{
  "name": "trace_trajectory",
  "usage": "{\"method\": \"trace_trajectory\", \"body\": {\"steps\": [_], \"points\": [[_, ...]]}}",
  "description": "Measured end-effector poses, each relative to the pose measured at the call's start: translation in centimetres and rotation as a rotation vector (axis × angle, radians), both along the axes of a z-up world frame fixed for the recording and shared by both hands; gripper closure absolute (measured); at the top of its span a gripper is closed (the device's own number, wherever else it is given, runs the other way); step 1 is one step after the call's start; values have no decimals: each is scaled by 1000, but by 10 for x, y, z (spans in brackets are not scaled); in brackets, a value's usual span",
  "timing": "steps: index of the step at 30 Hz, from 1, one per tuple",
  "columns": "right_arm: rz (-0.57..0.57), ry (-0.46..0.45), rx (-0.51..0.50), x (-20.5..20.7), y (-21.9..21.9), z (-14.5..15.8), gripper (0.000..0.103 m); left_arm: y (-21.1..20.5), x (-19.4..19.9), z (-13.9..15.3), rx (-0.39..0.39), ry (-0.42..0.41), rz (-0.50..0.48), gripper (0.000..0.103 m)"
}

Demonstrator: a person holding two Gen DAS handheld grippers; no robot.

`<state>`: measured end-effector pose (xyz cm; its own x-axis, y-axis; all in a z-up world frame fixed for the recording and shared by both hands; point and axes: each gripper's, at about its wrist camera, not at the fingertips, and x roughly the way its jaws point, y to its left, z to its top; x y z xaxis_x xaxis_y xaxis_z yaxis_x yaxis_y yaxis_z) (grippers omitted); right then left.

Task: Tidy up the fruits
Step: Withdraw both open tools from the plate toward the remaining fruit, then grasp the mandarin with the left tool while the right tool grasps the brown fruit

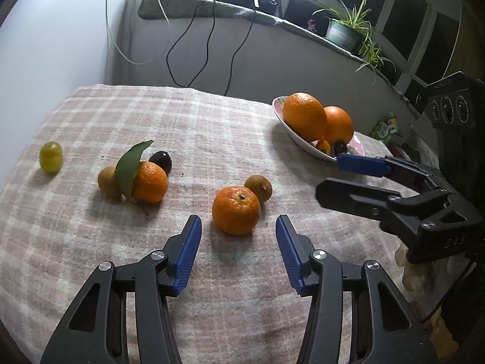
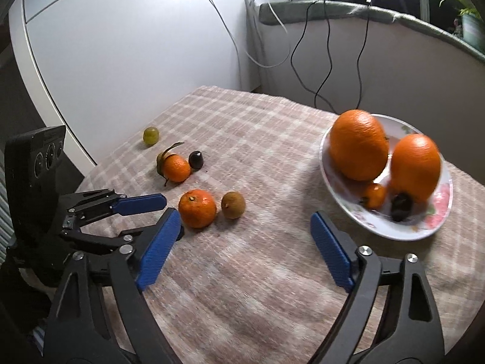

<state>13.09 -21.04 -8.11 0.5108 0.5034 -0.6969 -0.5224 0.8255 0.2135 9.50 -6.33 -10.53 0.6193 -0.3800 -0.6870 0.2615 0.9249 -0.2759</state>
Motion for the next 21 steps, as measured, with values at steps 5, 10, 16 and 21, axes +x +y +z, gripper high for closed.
{"method": "trace_trajectory", "body": {"steps": [5,10,16,21], "points": [[-6,67,48,15,2,-9,31,-1,5,-2,8,6,0,53],[2,113,64,25,6,-18,43,-4,10,-6,21,14,-12,53],[18,134,47,32,17,-26,47,-8,17,-11,35,29,-14,58],[25,153,41,37,22,-33,53,-7,22,-14,28,39,-15,59]]}}
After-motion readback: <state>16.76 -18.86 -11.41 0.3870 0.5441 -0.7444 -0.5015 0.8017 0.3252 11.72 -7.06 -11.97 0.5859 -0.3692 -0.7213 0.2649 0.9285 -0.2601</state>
